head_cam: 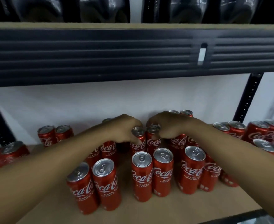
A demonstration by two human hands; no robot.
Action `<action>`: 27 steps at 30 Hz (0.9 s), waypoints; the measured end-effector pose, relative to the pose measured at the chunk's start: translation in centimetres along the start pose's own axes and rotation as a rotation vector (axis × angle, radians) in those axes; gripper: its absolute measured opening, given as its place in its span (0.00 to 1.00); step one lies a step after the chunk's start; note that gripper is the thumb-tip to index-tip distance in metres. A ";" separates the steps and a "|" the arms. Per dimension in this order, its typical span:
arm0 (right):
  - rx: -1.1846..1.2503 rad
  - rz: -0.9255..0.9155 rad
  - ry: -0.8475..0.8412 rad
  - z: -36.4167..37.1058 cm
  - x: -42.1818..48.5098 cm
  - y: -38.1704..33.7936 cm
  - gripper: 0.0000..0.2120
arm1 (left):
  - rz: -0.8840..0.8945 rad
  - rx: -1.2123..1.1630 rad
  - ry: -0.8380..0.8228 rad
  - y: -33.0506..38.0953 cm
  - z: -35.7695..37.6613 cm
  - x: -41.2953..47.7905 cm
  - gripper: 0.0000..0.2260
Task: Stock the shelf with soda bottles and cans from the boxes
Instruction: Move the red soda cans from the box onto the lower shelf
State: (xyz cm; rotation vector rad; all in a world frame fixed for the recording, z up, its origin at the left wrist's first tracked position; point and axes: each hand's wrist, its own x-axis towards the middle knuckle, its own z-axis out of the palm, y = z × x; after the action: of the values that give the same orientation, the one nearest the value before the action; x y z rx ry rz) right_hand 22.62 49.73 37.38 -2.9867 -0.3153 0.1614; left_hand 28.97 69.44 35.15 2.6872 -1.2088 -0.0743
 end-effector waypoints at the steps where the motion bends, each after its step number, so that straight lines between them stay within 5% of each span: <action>1: 0.002 -0.007 -0.005 0.0 0.0 0.1 0.24 | 0.001 -0.006 0.003 -0.2 0.0 0.0 0.19; 11: 0.001 -0.031 0.039 -0.3 -1.2 1.0 0.28 | 0.059 0.008 -0.017 -0.3 -0.8 0.2 0.26; 18: -0.012 0.135 0.252 -2.7 -4.6 6.5 0.14 | 0.127 0.059 0.145 2.8 -2.4 5.2 0.22; 27: 0.145 0.437 0.208 -2.8 -2.3 12.9 0.27 | 0.042 -0.010 0.031 5.8 -0.3 15.3 0.32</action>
State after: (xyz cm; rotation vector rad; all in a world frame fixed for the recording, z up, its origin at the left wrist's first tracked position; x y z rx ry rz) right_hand 23.26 36.34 38.51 -2.8471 0.3588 -0.0812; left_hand 34.91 54.27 37.06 2.6427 -1.2523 -0.0326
